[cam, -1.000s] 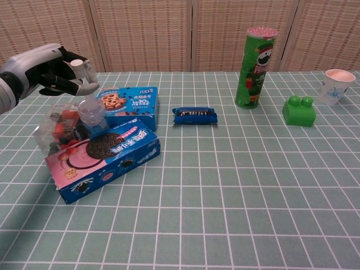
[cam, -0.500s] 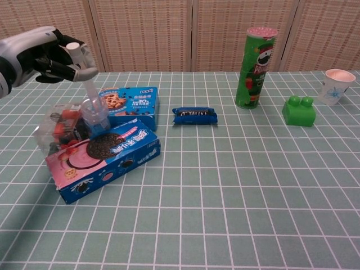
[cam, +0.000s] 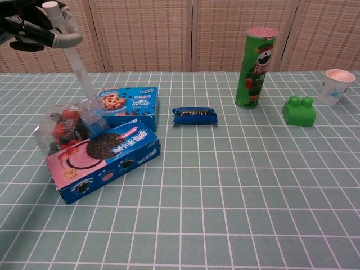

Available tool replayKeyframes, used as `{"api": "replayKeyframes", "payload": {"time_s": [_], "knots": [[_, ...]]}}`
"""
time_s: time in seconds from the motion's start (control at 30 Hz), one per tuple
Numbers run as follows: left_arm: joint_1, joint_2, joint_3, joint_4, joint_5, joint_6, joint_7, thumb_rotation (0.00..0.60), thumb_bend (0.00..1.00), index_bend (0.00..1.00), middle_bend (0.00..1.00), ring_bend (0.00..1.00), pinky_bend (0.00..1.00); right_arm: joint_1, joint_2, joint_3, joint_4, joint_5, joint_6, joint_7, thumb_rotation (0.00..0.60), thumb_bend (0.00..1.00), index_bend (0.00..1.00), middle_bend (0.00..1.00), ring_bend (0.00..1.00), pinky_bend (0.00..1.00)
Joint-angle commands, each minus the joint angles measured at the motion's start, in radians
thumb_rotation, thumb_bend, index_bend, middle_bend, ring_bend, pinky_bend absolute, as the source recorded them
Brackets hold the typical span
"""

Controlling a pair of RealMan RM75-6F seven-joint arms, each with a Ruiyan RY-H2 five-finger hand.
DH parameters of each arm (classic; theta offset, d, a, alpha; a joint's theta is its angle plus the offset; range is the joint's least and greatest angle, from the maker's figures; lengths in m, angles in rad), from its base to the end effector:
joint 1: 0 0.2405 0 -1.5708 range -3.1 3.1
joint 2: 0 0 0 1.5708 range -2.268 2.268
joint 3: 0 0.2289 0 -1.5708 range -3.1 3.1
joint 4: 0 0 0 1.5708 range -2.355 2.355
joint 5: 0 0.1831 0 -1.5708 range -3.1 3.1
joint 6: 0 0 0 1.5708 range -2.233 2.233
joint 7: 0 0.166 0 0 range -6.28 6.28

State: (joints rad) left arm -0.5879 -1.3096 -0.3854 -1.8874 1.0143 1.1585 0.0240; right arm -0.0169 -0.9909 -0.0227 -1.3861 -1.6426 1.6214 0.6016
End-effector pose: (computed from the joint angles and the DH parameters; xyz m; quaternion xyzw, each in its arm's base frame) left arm -0.1036 0.3314 0.1114 -0.5264 -0.5256 -0.5570 0.3693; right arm -0.3085 -0.1562 0.2285 0.5599 -0.4501 0.4663 0.5163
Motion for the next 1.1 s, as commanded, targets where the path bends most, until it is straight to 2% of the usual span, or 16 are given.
{"api": "replayKeyframes", "payload": {"time_s": [0.03,0.23,0.37,0.53,0.67,0.77,0.83,0.9,1.1], "knots": [[0.014,0.056,-0.012,-0.060,-0.018,0.005,0.009,0.600,0.57,0.76,1.00,1.00,1.00,0.001,0.000,0.000,0.001,0.000,-0.002,0.001,0.600,0.47,0.49,0.46,0.36,0.63],[0.043,0.160,-0.042,-0.174,-0.050,-0.004,-0.043,0.600,0.57,0.76,1.00,1.00,1.00,0.004,-0.002,-0.002,0.001,-0.002,-0.008,-0.003,0.600,0.47,0.49,0.46,0.36,0.63],[0.062,0.227,-0.045,-0.208,-0.049,-0.024,-0.075,0.600,0.57,0.76,1.00,1.00,1.00,0.004,-0.002,-0.003,-0.001,-0.003,-0.007,-0.007,0.600,0.47,0.49,0.46,0.36,0.63],[0.074,0.250,0.014,-0.176,0.009,0.015,0.032,0.600,0.57,0.76,1.00,1.00,1.00,0.006,-0.003,-0.003,-0.002,-0.002,-0.012,-0.011,0.600,0.47,0.49,0.46,0.36,0.63],[0.082,0.205,0.076,-0.110,0.093,0.115,0.197,0.600,0.57,0.76,1.00,1.00,1.00,0.008,-0.004,-0.005,-0.003,-0.003,-0.018,-0.014,0.600,0.47,0.49,0.46,0.36,0.63],[0.092,0.164,0.097,-0.074,0.124,0.169,0.238,0.600,0.57,0.76,1.00,1.00,1.00,0.010,-0.005,-0.006,-0.004,-0.004,-0.020,-0.017,0.600,0.47,0.49,0.45,0.36,0.63],[0.099,0.161,0.092,-0.077,0.109,0.163,0.195,0.600,0.57,0.76,1.00,1.00,1.00,0.009,-0.005,-0.006,-0.004,-0.005,-0.018,-0.017,0.600,0.47,0.49,0.45,0.36,0.63],[0.107,0.177,0.075,-0.094,0.078,0.130,0.098,0.600,0.57,0.76,1.00,1.00,1.00,0.008,-0.004,-0.006,-0.003,-0.004,-0.017,-0.015,0.600,0.47,0.49,0.45,0.36,0.63],[0.137,0.286,0.001,-0.139,0.012,-0.055,-0.316,0.600,0.57,0.76,1.00,1.00,1.00,0.008,-0.004,-0.005,0.000,-0.001,-0.016,-0.010,0.600,0.47,0.49,0.46,0.36,0.63]]}}
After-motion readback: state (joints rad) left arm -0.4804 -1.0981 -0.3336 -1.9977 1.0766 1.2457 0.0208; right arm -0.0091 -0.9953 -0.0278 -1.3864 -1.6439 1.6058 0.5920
